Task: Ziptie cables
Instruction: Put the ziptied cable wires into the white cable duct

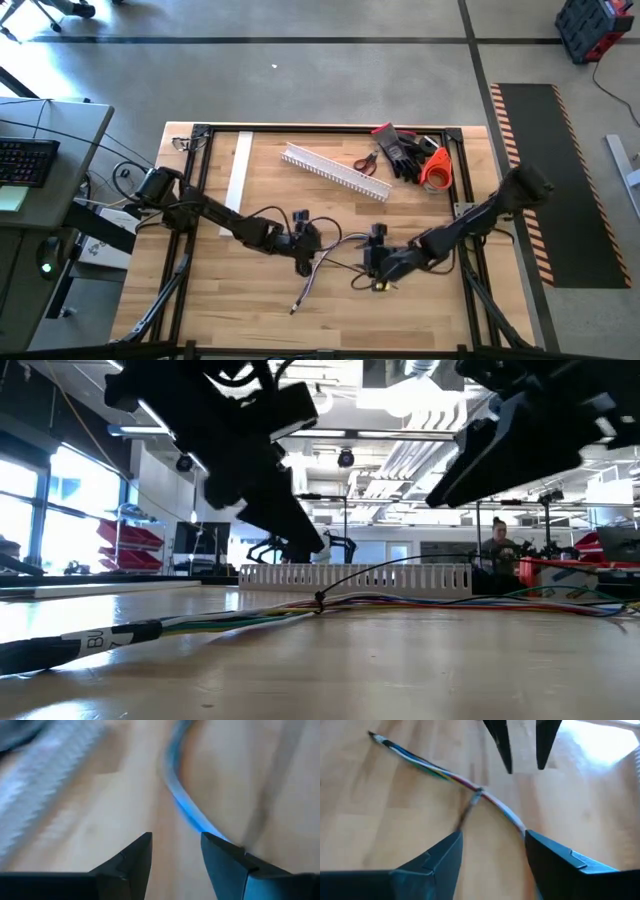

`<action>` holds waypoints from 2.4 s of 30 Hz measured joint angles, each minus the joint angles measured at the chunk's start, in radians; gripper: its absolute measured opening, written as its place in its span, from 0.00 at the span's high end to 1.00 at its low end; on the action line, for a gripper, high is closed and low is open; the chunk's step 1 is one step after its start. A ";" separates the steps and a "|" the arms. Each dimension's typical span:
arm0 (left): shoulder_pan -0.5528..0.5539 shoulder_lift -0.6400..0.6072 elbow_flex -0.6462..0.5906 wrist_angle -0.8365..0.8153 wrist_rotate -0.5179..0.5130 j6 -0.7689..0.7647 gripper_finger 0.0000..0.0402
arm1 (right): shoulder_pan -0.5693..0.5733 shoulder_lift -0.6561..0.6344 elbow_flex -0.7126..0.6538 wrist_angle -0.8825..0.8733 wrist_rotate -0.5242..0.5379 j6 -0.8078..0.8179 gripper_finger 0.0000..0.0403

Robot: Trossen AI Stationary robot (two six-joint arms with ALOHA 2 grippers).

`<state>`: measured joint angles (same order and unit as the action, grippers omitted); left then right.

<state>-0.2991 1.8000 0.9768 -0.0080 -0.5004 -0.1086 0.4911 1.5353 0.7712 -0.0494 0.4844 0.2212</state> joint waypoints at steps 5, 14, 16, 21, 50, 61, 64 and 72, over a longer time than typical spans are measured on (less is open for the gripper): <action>0.026 0.000 -0.049 0.023 -0.082 -0.119 0.66 | -0.169 -0.007 0.000 0.021 -0.173 -0.195 0.41; 0.000 0.000 -0.224 0.115 -0.142 -0.370 0.71 | -0.512 0.086 -0.001 0.186 -0.211 -0.418 0.39; -0.018 0.000 -0.255 0.145 -0.161 -0.408 0.71 | -0.593 0.086 -0.001 0.237 -0.211 -0.439 0.39; -0.053 0.000 -0.296 0.197 -0.184 -0.464 0.71 | -0.798 0.102 0.000 0.225 -0.402 -0.466 0.39; -0.320 -0.001 -0.087 0.116 0.075 -0.386 0.82 | -0.537 0.220 0.000 0.197 -0.564 -0.564 0.94; -0.331 -0.001 -0.019 -0.054 0.148 -0.626 0.76 | -0.523 0.196 0.031 0.155 -0.550 -0.597 0.68; -0.327 -0.001 -0.019 -0.047 0.155 -0.691 0.69 | -0.523 0.151 0.090 0.032 -0.544 -0.597 0.54; -0.329 0.051 -0.019 0.036 0.091 -0.863 0.55 | -0.436 -0.062 0.108 -0.179 -0.432 -0.543 0.38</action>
<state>-0.6278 1.8507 0.9573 0.0277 -0.4092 -0.9715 0.0547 1.4738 0.8796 -0.2283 0.0521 -0.3219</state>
